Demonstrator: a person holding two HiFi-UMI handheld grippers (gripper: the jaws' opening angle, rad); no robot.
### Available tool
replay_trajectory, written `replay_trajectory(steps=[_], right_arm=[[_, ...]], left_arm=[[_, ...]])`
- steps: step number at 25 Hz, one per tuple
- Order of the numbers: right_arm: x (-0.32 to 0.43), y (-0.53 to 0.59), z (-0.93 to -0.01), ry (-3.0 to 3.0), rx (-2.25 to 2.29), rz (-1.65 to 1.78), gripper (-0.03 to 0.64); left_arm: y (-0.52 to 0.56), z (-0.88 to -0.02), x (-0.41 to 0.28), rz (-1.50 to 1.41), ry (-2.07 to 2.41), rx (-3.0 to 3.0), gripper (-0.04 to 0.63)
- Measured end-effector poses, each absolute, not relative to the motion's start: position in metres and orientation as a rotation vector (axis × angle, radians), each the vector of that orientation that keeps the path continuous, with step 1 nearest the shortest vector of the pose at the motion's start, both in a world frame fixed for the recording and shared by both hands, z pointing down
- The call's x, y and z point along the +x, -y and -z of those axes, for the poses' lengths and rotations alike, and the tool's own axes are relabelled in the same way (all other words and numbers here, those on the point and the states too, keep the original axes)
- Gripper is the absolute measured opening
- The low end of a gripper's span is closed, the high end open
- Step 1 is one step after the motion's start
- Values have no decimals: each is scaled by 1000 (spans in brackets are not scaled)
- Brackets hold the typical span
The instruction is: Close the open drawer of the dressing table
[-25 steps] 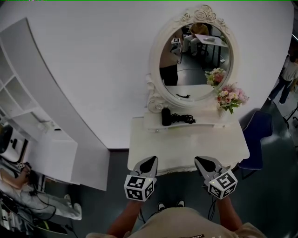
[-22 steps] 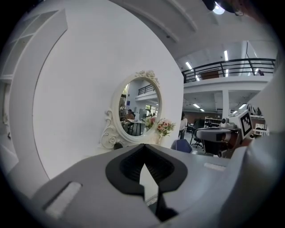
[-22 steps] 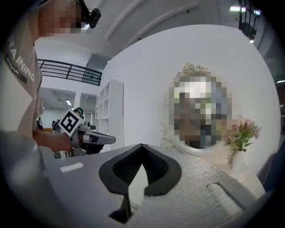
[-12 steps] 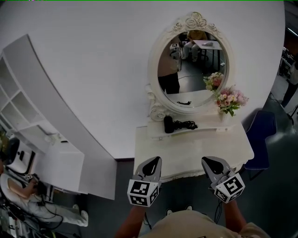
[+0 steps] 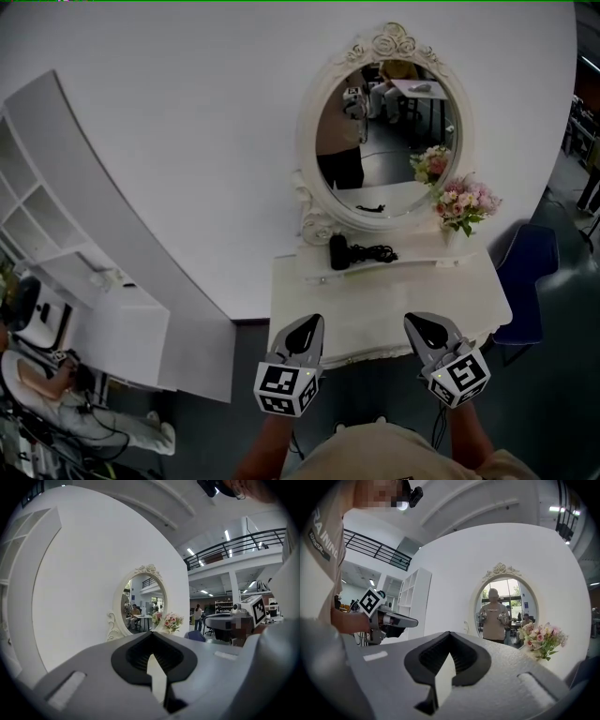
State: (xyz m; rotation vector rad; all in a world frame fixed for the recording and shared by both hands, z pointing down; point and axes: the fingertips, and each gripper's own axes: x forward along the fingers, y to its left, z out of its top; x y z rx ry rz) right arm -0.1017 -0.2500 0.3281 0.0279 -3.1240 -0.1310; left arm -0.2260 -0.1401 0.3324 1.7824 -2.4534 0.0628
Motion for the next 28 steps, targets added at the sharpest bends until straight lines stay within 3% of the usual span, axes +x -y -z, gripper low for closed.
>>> replay_trajectory(steps=[28], right_arm=[[-162, 319, -348, 3076, -84, 92, 2]], left_arm=[[215, -349, -263, 54, 2397, 1818, 17]])
